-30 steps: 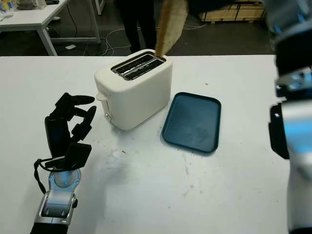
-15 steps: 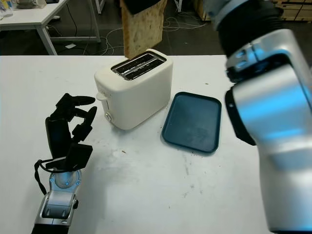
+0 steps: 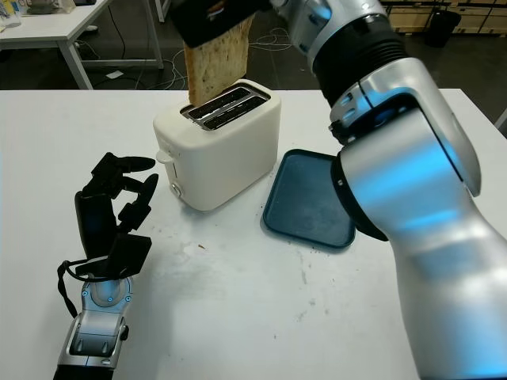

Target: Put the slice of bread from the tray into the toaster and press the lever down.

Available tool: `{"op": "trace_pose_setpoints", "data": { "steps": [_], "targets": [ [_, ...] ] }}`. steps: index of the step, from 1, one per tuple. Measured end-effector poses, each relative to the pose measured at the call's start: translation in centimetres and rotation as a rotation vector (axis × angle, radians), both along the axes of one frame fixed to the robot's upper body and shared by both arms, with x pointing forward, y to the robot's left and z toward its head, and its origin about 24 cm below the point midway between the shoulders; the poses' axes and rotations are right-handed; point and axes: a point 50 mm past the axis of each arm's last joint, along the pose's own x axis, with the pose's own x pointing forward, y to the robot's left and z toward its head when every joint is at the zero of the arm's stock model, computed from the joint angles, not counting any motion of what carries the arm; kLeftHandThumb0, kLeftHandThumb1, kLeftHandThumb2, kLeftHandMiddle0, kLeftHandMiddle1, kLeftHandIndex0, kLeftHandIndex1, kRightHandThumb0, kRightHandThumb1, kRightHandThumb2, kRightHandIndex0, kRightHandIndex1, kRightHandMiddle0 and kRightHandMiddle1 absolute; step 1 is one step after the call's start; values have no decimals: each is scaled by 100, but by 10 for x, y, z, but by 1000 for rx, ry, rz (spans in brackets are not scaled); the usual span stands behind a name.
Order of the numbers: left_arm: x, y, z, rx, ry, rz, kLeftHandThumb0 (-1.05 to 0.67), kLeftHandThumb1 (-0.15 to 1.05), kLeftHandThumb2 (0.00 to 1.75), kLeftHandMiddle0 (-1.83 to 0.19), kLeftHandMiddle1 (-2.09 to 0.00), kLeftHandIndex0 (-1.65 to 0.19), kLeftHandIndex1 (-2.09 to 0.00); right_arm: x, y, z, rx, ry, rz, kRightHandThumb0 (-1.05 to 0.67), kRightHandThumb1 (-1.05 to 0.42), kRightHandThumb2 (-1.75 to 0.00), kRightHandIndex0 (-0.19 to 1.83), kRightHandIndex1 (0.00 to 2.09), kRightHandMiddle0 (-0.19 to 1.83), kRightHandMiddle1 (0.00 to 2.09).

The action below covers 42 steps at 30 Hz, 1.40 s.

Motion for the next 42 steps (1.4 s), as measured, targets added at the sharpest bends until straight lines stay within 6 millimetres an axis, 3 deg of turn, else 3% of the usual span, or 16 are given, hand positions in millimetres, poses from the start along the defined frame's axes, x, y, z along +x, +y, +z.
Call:
{"op": "trace_pose_setpoints", "data": {
  "steps": [4, 5, 7, 10, 12, 14, 16, 20, 23, 28, 30, 34, 37, 42],
  "targets": [
    [0, 0, -1, -2, 2, 0, -43, 92, 24, -60, -151, -58, -105, 2, -3, -3, 3, 3, -16, -36, -92, -36, 89, 175, 55, 143],
    [0, 0, -1, -2, 2, 0, -43, 92, 24, -60, -151, -58, -105, 2, -3, -4, 1, 2, -17, -36, -92, -36, 82, 175, 52, 140],
    [0, 0, -1, -3, 2, 0, -42, 92, 24, -60, -152, -58, -105, 2, -3, -4, -3, 2, -18, -37, -92, -39, 62, 159, 40, 116],
    [0, 0, -1, -3, 2, 0, -42, 92, 24, -60, -152, -58, -105, 3, -3, -5, -15, 1, -20, -38, -92, -37, 72, 173, 52, 123],
    [0, 0, -1, -3, 2, 0, -42, 92, 24, -60, -151, -58, -105, 3, -3, -5, -15, 1, -20, -38, -92, -37, 83, 174, 56, 139],
    [0, 0, -1, -3, 2, 0, -41, 92, 24, -60, -151, -58, -105, 3, -3, -5, -17, 1, -20, -38, -92, -38, 83, 174, 53, 139],
    [0, 0, -1, -2, 2, 0, -42, 92, 25, -60, -151, -58, -105, 3, -3, -5, -22, 1, -22, -38, -92, -38, 70, 168, 50, 123],
    [0, 0, 0, 3, 2, 1, -43, 92, 24, -60, -151, -58, -105, 4, -6, -7, -24, 10, -41, -38, -92, -34, 82, 174, 54, 139],
    [0, 0, 0, 2, 2, 1, -43, 92, 24, -60, -151, -58, -105, 5, -7, -8, -23, 14, -47, -38, -92, -34, 69, 174, 33, 114],
    [0, 0, 0, -2, 2, 0, -43, 92, 25, -59, -152, -58, -105, 7, -11, -14, -21, 34, -61, -38, -92, -34, 87, 175, 54, 167],
    [0, 0, 0, -1, 2, 1, -44, 92, 24, -60, -152, -59, -106, 8, -13, -18, -21, 45, -68, -37, -92, -36, 79, 175, 49, 146],
    [0, 0, 0, -1, 1, 2, -43, 92, 24, -60, -151, -58, -106, 10, -19, -22, -21, 55, -86, -38, -92, -36, 89, 175, 55, 168],
    [0, 0, 0, -1, 1, 2, -42, 92, 23, -60, -151, -58, -105, 12, -23, -29, -36, 60, -100, -39, -92, -35, 87, 175, 46, 152],
    [0, 0, 0, -1, 1, 2, -43, 92, 24, -60, -151, -58, -105, 14, -25, -35, -40, 72, -110, -38, -92, -32, 93, 175, 61, 170]
  ]
}}
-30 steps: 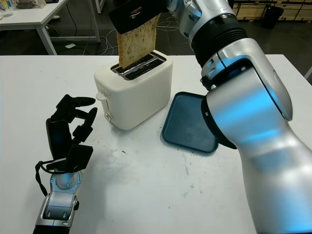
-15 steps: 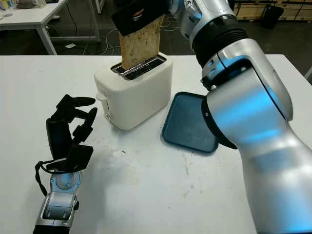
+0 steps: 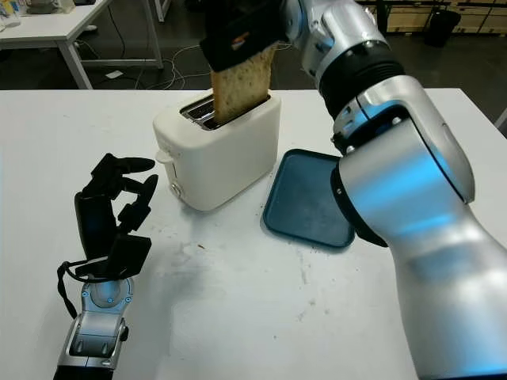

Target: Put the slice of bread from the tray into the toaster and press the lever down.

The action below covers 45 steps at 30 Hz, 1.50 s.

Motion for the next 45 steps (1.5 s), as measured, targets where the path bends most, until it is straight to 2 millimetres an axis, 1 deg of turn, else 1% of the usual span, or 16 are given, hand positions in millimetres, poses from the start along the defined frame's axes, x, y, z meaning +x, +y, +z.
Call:
{"op": "trace_pose_setpoints", "data": {
  "steps": [2, 7, 8, 10, 13, 16, 24, 27, 28, 29, 36, 40, 45],
  "targets": [
    [0, 0, 0, 0, 0, 1, -43, 92, 24, -60, -151, -59, -105, 0, 0, -1, -1, 3, 3, -37, -92, -31, 97, 175, 68, 173],
    [0, 0, 0, 1, -1, 1, -43, 92, 24, -60, -151, -59, -106, 1, -2, -6, -2, 10, 5, -39, -92, -32, 100, 175, 73, 175],
    [0, 0, 0, 1, -1, 1, -43, 92, 23, -61, -152, -59, -106, 1, -2, -6, -2, 10, 4, -39, -92, -32, 99, 175, 73, 175],
    [0, 0, 0, 1, -1, 1, -44, 92, 24, -61, -151, -58, -106, 1, -2, -7, -2, 12, 4, -38, -92, -31, 96, 175, 66, 175],
    [0, 0, 0, -1, -1, 1, -43, 92, 24, -60, -151, -58, -106, 1, -1, -7, 2, 10, 14, -39, -92, -31, 97, 175, 69, 175],
    [0, 0, 0, -2, -2, 3, -43, 92, 23, -61, -150, -58, -106, 1, 0, -7, 8, 11, 18, -39, -92, -33, 92, 175, 63, 175],
    [0, -1, 0, -8, -6, 10, -43, 92, 24, -62, -150, -59, -105, 0, 8, -8, 27, 19, 46, -37, -92, -31, 97, 175, 71, 175],
    [0, -2, 0, -2, -7, 10, -44, 92, 24, -63, -150, -59, -105, -1, 11, -9, 44, 27, 57, -38, -92, -33, 93, 175, 64, 175],
    [0, -2, 0, 1, -7, 9, -44, 92, 24, -63, -150, -59, -104, -1, 13, -9, 44, 29, 61, -39, -92, -34, 86, 175, 56, 173],
    [0, -3, 0, 1, -8, 8, -44, 92, 24, -63, -150, -59, -104, -1, 14, -10, 44, 30, 63, -39, -92, -34, 83, 175, 54, 172],
    [0, -3, 0, 0, -7, 7, -44, 92, 24, -62, -150, -60, -104, -2, 17, -11, 46, 33, 73, -38, -92, -35, 88, 175, 62, 175],
    [-1, -4, 0, -2, -6, 7, -44, 92, 24, -63, -150, -60, -104, -2, 17, -11, 46, 33, 74, -39, -92, -38, 84, 175, 60, 175],
    [-1, -4, -1, 6, -5, 10, -44, 92, 25, -63, -150, -60, -104, -2, 17, -11, 46, 35, 74, -40, -92, -36, 93, 175, 72, 175]
  ]
}}
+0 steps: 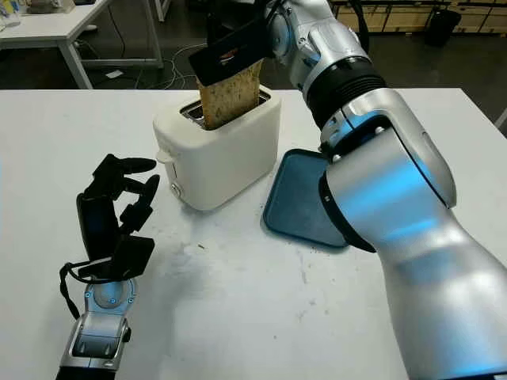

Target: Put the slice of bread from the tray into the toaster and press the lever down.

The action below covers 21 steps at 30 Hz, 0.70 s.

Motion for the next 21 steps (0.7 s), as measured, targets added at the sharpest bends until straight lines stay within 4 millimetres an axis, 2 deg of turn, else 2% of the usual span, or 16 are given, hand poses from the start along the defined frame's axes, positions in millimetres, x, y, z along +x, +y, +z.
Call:
{"op": "trace_pose_setpoints", "data": {
  "steps": [2, 4, 5, 6, 7, 8, 9, 10, 11, 14, 19, 21],
  "targets": [
    [0, 0, 0, 0, 0, 1, -44, 92, 24, -63, -150, -60, -104, 0, 0, -1, -7, 7, 4, -41, -92, -35, 95, 175, 73, 175],
    [0, 0, 0, -1, -1, 3, -44, 92, 24, -63, -150, -60, -104, -1, 1, -2, -32, 9, 14, -46, -92, -35, 85, 175, 65, 171],
    [0, 0, 0, -1, -1, 3, -44, 92, 24, -63, -150, -60, -104, -1, 1, -3, -53, 14, 16, -50, -92, -34, 77, 169, 63, 156],
    [0, 0, 0, -1, -1, 3, -44, 92, 24, -63, -150, -60, -104, -1, 1, -5, -81, 24, 18, -57, -92, -31, 67, 150, 62, 129],
    [0, 0, 0, -1, -1, 4, -44, 92, 24, -63, -150, -60, -104, -1, 1, -7, -108, 44, 20, -65, -92, -26, 53, 111, 60, 85],
    [0, 0, 0, -1, -1, 3, -44, 92, 24, -63, -150, -60, -104, -1, 0, -9, -130, 73, 21, -68, -92, -23, 51, 90, 63, 59],
    [0, 0, 0, -2, -1, 3, -44, 92, 24, -63, -150, -60, -104, -1, -1, -12, -151, 106, 23, -71, -92, -19, 40, 75, 63, 41],
    [0, 0, 0, -2, -1, 3, -44, 92, 24, -63, -150, -60, -104, -1, -3, -14, -169, 132, 26, -73, -92, -12, 17, 71, 57, 25],
    [0, 0, 0, -1, -1, 3, -44, 92, 24, -63, -151, -60, -104, -2, -5, -15, -186, 155, 29, -74, -92, -9, 9, 66, 53, 18],
    [0, 0, 0, -2, -1, 3, -43, 92, 23, -63, -151, -61, -105, -1, -10, -15, -211, 185, 18, -79, -88, -2, 1, 71, 39, 6],
    [0, 0, 0, -2, -1, 3, -43, 92, 23, -63, -152, -60, -106, -2, -12, -10, -218, 176, 12, -84, -76, 0, 0, 21, 22, 1],
    [0, 0, 0, -3, -1, 3, -43, 92, 24, -63, -153, -60, -106, -2, -12, -6, -217, 165, 16, -86, -73, 0, 0, 8, 16, 1]
  ]
}}
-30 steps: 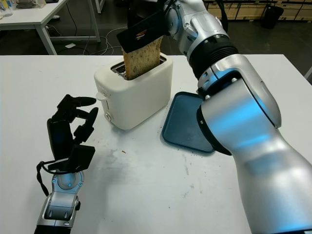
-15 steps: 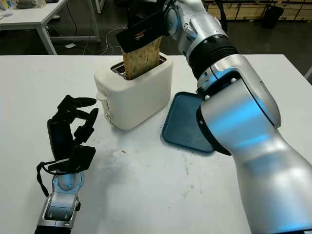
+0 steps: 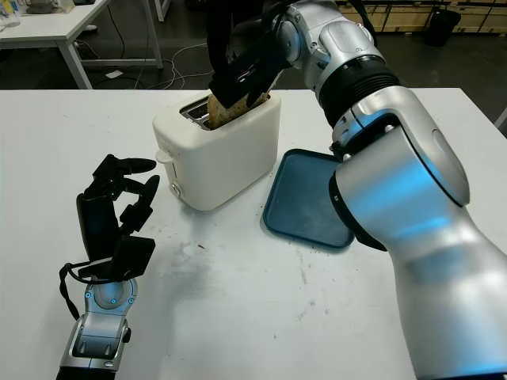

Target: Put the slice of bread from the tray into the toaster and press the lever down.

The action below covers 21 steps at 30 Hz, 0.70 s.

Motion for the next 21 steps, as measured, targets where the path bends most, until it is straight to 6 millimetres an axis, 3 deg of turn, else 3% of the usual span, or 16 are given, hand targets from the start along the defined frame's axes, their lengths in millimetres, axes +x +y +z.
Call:
{"op": "trace_pose_setpoints", "data": {
  "steps": [4, 7, 9, 10, 11, 13, 15, 17, 19, 21],
  "targets": [
    [-1, 0, -1, 0, 2, 1, -43, 92, 24, -62, -153, -60, -106, -2, -2, 14, 39, -22, 22, -83, -67, 0, 2, 2, 10, 0],
    [-1, 0, -1, -1, 4, 2, -42, 92, 24, -61, -153, -59, -107, -6, -7, 31, 168, -45, 60, -74, -64, 0, 10, 7, 13, 2],
    [-1, 0, -1, -1, 4, 1, -43, 92, 25, -61, -153, -59, -107, -10, -13, 48, 335, -123, 132, -68, -72, -1, 14, 72, 28, 6],
    [-1, 1, -1, 0, 4, 2, -43, 92, 25, -61, -152, -59, -107, -14, -18, 55, 449, -195, 184, -64, -76, -1, 16, 88, 37, 9],
    [-1, 1, -1, 2, 4, 2, -43, 92, 25, -62, -152, -59, -107, -18, -24, 61, 573, -279, 241, -57, -84, -2, 29, 90, 57, 16],
    [-1, 3, -1, 12, 5, 2, -43, 92, 25, -63, -151, -59, -106, -27, -41, 62, 790, -441, 332, -54, -90, -7, 49, 89, 76, 24],
    [-1, 7, 0, 41, 9, 4, -45, 92, 24, -65, -150, -61, -105, -33, -62, 46, 935, -559, 372, -47, -92, -13, 67, 102, 86, 31],
    [1, 13, 3, 79, 11, 9, -45, 92, 22, -65, -151, -64, -102, -38, -84, 20, 1049, -613, 361, -40, -92, -15, 73, 110, 89, 34],
    [5, 21, 10, 135, 3, 9, -46, 92, 22, -64, -156, -68, -93, -45, -104, -16, 1140, -631, 330, -27, -92, -15, 78, 107, 92, 33],
    [11, 29, 24, 197, -20, 6, -46, 92, 22, -64, -145, -73, -85, -54, -119, -58, 1183, -607, 276, -18, -92, -14, 86, 91, 96, 26]
  ]
}}
